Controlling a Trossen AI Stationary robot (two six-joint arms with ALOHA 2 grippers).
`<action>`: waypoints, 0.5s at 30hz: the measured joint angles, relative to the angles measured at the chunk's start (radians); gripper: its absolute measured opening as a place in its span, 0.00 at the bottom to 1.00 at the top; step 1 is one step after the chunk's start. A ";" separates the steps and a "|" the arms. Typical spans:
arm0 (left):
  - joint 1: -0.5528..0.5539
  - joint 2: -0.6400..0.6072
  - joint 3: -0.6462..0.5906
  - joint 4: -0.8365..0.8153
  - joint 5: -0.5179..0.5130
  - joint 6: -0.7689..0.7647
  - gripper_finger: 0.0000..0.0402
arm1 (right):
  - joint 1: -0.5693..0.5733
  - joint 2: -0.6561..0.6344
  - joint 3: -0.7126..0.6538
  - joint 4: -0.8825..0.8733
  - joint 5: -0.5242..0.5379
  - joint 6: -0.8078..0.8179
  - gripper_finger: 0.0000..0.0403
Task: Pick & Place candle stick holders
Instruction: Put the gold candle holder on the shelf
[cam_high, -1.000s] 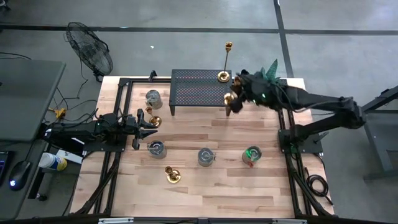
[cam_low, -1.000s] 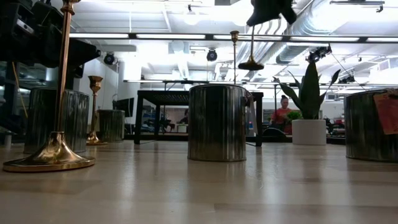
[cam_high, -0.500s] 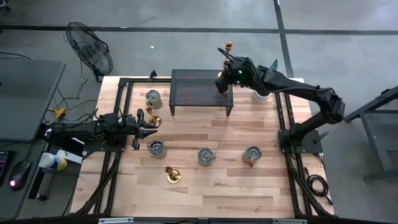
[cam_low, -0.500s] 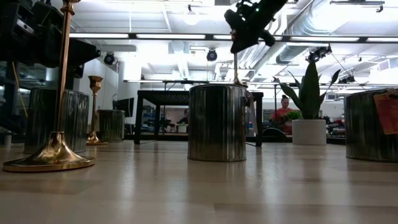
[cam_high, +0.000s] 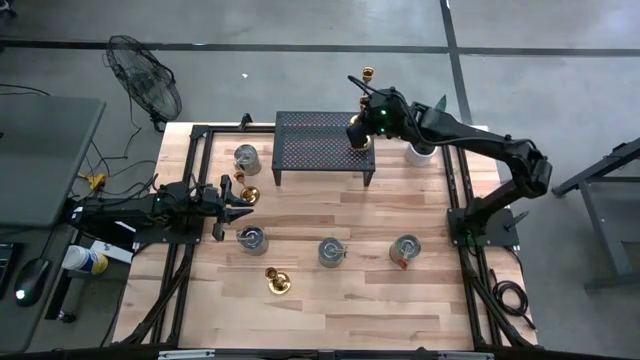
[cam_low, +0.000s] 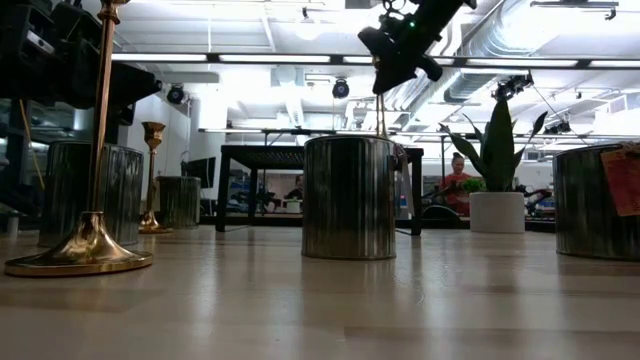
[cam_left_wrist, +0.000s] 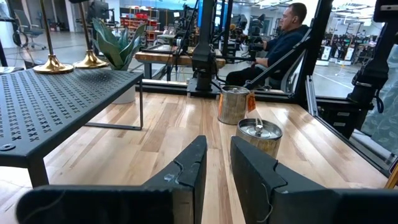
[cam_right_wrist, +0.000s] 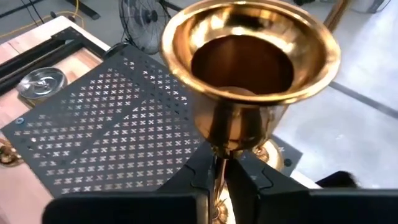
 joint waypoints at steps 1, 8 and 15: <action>0.000 0.000 0.000 0.000 0.000 0.000 0.18 | 0.000 0.000 0.000 0.000 0.003 -0.014 0.06; 0.000 0.000 0.000 0.000 0.000 0.000 0.18 | -0.012 0.000 0.000 0.000 -0.026 -0.050 0.03; 0.000 0.000 0.000 0.000 0.000 0.000 0.18 | -0.026 0.000 0.000 0.003 -0.031 -0.068 0.06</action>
